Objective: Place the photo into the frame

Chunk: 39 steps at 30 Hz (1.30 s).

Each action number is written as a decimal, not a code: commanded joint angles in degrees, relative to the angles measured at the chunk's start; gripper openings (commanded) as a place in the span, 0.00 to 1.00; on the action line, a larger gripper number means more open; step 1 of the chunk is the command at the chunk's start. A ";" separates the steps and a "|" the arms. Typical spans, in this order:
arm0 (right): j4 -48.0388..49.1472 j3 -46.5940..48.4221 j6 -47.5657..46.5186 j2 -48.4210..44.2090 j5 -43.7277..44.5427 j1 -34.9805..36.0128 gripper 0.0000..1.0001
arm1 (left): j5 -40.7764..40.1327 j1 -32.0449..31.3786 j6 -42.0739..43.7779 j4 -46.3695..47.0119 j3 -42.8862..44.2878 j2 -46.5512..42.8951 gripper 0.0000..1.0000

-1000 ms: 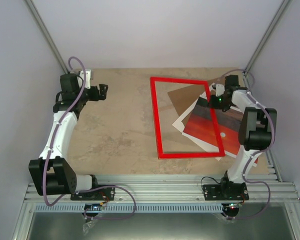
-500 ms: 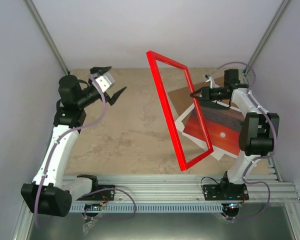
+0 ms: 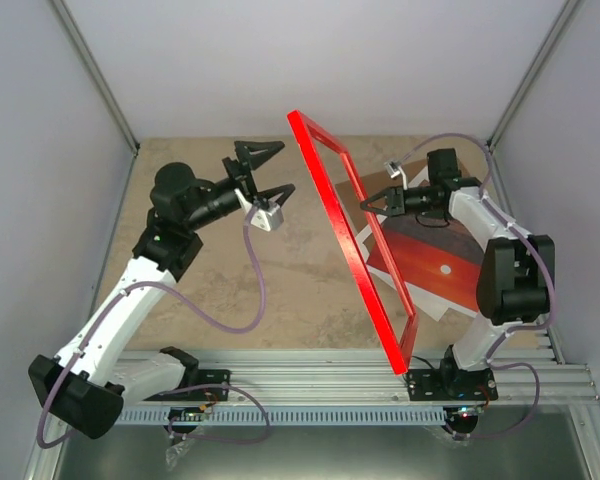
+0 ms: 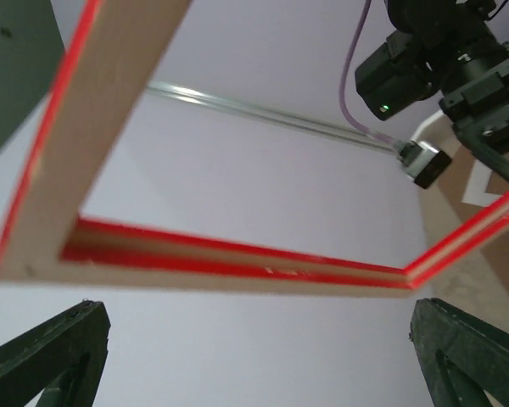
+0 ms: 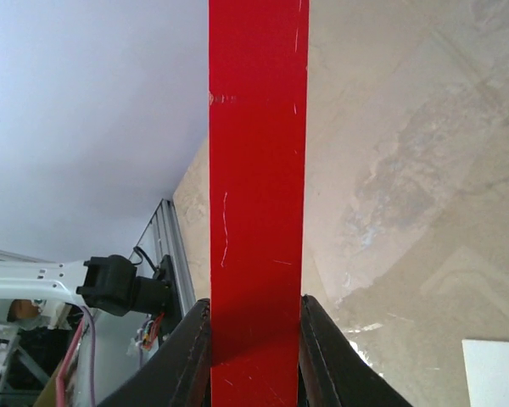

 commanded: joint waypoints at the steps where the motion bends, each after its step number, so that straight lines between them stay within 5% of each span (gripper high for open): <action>1: 0.06 -1.27 4.15 -0.23 -3.59 0.46 0.00 | -3.31 -3.28 11.10 8.59 -2.47 -1.53 0.99; 10: -0.38 -3.26 5.18 2.44 -3.56 0.74 0.01 | -13.00 -12.55 18.21 14.71 -3.28 0.01 0.99; 17: -2.98 -3.57 3.64 3.51 -2.77 2.08 0.00 | -12.86 -14.76 25.20 14.01 -2.05 2.18 0.96; 23: -4.25 -5.07 3.60 3.87 -3.55 2.21 0.01 | -11.21 -15.09 34.37 13.00 -3.05 2.97 0.77; 39: -6.59 -5.75 2.38 4.68 -4.40 3.71 0.00 | -12.76 -16.37 39.92 14.20 -3.55 4.26 0.37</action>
